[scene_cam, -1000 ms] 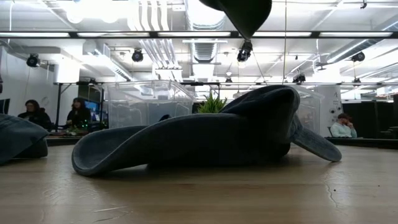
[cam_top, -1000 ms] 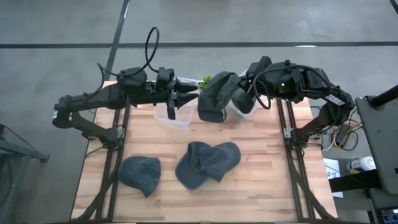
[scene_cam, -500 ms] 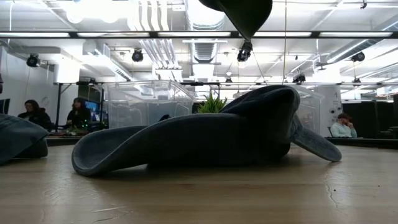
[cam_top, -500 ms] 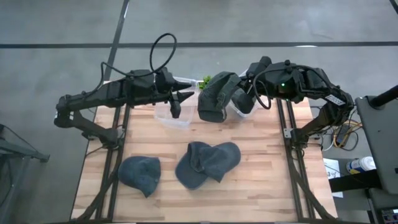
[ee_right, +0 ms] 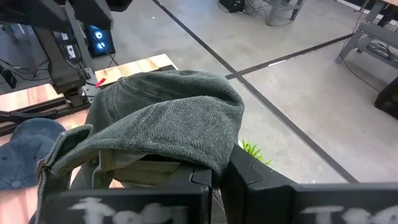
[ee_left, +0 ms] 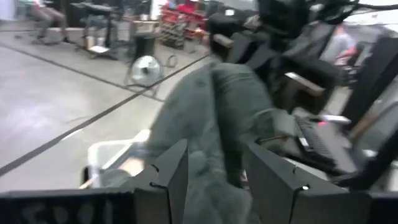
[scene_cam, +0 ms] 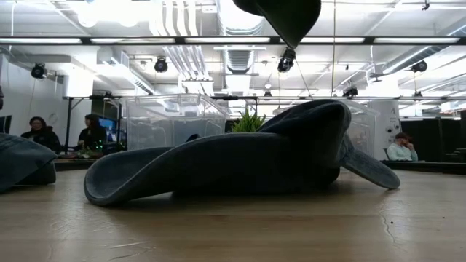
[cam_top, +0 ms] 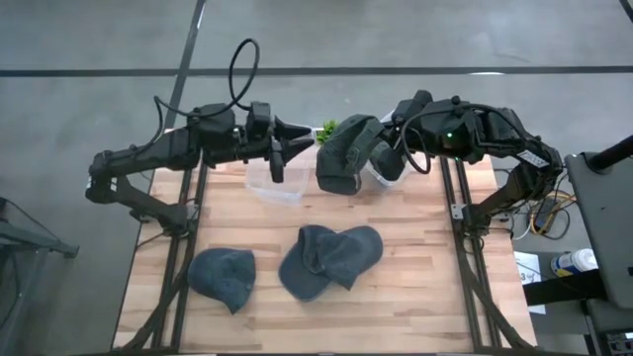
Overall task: Pick & Place hat
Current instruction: Put the green cap in the right transparent bin
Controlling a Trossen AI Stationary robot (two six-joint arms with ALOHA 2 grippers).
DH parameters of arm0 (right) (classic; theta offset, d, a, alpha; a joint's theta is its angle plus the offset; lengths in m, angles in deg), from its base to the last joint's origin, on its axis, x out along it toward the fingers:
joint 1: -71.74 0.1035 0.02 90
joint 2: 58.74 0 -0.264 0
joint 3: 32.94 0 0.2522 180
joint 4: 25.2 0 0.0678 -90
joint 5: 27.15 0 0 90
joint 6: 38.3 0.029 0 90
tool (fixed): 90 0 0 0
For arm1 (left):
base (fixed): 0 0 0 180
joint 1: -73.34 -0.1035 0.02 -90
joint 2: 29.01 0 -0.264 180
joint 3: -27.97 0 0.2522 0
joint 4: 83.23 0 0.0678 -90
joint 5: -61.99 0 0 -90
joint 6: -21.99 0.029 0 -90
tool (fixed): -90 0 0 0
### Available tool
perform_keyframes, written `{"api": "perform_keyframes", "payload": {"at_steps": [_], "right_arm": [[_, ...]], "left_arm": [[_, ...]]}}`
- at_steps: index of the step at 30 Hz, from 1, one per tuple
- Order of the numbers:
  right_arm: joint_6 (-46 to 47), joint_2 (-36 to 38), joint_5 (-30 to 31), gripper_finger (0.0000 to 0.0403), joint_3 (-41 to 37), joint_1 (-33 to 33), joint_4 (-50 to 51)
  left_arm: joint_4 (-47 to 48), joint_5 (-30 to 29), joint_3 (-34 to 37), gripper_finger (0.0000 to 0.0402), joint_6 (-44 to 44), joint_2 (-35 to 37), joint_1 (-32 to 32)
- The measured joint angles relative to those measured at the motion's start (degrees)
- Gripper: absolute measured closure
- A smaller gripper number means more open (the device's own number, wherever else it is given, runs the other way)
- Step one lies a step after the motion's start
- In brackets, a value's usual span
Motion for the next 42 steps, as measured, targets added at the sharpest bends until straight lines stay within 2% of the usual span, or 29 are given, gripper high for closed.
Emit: {"api": "perform_keyframes", "payload": {"at_steps": [13,22,29,42], "right_arm": [[0.42,-0.02,-0.02,0.0394,-0.04,0.00,-0.21],[0.42,-0.02,-0.04,0.0394,-0.15,0.00,-0.27],[0.42,-0.03,-0.20,0.0394,-0.15,0.04,-0.35],[0.42,-0.04,-5.28,0.0394,-0.26,0.04,-1.44]], "left_arm": [[1.19,0.37,0.02,0.0254,2.94,-2.26,0.27],[-0.92,-1.73,0.09,0.0254,0.69,-4.23,0.14],[-0.98,0.33,0.09,0.0254,1.20,-5.95,0.11],[-1.56,-3.54,0.09,0.0254,5.60,-10.11,-0.72]]}}
